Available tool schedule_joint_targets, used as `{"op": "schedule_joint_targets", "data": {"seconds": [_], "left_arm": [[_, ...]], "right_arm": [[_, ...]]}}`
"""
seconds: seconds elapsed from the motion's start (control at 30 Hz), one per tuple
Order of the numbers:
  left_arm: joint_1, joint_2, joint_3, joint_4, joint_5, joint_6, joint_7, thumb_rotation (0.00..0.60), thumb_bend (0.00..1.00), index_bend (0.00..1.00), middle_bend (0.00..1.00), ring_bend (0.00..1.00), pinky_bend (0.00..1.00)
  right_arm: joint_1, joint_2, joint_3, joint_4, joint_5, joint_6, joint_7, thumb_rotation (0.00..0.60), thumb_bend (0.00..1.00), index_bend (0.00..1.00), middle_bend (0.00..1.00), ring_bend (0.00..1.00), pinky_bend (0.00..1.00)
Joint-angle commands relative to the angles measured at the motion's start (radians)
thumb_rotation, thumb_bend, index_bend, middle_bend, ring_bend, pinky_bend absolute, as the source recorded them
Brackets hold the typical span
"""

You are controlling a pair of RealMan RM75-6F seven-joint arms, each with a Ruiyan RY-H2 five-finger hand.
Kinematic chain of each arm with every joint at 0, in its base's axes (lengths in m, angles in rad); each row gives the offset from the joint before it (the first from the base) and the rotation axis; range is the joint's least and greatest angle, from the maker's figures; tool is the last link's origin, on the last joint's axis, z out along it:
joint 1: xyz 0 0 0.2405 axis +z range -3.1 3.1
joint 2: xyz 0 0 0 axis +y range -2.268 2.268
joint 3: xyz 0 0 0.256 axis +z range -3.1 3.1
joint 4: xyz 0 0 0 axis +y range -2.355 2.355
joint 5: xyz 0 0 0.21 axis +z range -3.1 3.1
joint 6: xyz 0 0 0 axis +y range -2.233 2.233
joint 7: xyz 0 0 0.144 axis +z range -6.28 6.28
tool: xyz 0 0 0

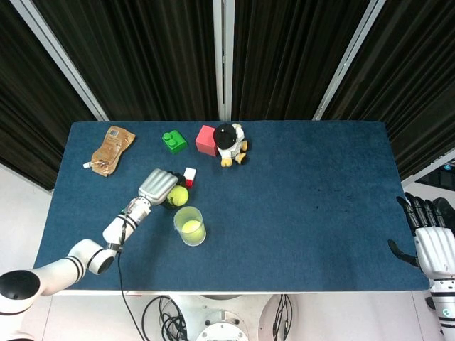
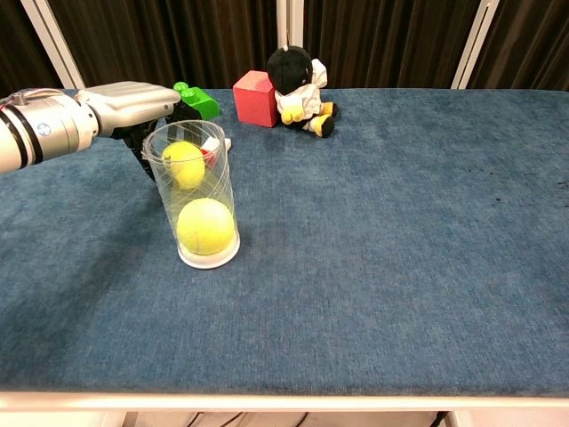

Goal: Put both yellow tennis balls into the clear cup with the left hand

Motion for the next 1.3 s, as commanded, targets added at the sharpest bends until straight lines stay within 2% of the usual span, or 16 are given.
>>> {"op": "schedule_joint_targets", "data": {"seconds": [0.03,0.13,0.23,0.43,0.57,0.63,0.77,1.0,1.3], "left_arm": [[0.007,0.037,-0.015,-0.052,-0.005,0.018,-0.005,0.6,0.09,0.54,0.55,0.46,0.68],[0.018,0.106,-0.045,-0.145,-0.015,0.065,0.025,0.6,0.09,0.54,0.55,0.46,0.68],[0.036,0.211,-0.087,-0.288,-0.039,0.114,0.061,0.6,0.09,0.54,0.55,0.46,0.68],[0.082,0.426,-0.121,-0.571,-0.107,0.14,0.166,0.6,0.09,0.56,0.56,0.46,0.68],[0.125,0.536,-0.127,-0.76,-0.153,0.14,0.125,0.6,0.09,0.56,0.56,0.46,0.68],[0.136,0.566,-0.118,-0.811,-0.148,0.13,0.101,0.6,0.09,0.57,0.56,0.46,0.68],[0.148,0.575,-0.09,-0.861,-0.094,0.135,0.099,0.6,0.09,0.56,0.56,0.46,0.68],[0.152,0.511,-0.044,-0.862,-0.039,0.13,0.095,0.6,0.09,0.56,0.56,0.46,0.68],[0.143,0.451,-0.038,-0.834,-0.006,0.139,0.077,0.6,0.09,0.56,0.56,0.46,0.68]], "right_arm": [[-0.001,0.002,0.001,0.0,-0.001,0.002,0.003,0.6,0.21,0.0,0.0,0.0,0.0],[-0.001,0.004,0.001,0.002,-0.003,0.002,0.007,0.6,0.21,0.0,0.0,0.0,0.0],[-0.001,0.005,-0.002,0.006,-0.006,0.0,0.01,0.6,0.21,0.0,0.0,0.0,0.0],[-0.002,0.002,-0.003,0.01,-0.013,0.006,0.014,0.6,0.21,0.0,0.0,0.0,0.0],[-0.001,-0.001,-0.004,0.012,-0.021,0.01,0.016,0.6,0.21,0.0,0.0,0.0,0.0],[0.0,-0.003,-0.006,0.012,-0.026,0.008,0.017,0.6,0.21,0.0,0.0,0.0,0.0],[0.002,-0.005,-0.012,0.009,-0.038,0.009,0.011,0.6,0.21,0.0,0.0,0.0,0.0],[-0.006,0.002,-0.012,0.006,-0.04,0.022,0.018,0.6,0.21,0.0,0.0,0.0,0.0],[-0.006,-0.005,-0.012,0.029,-0.024,0.011,0.037,0.6,0.21,0.0,0.0,0.0,0.0]]}}
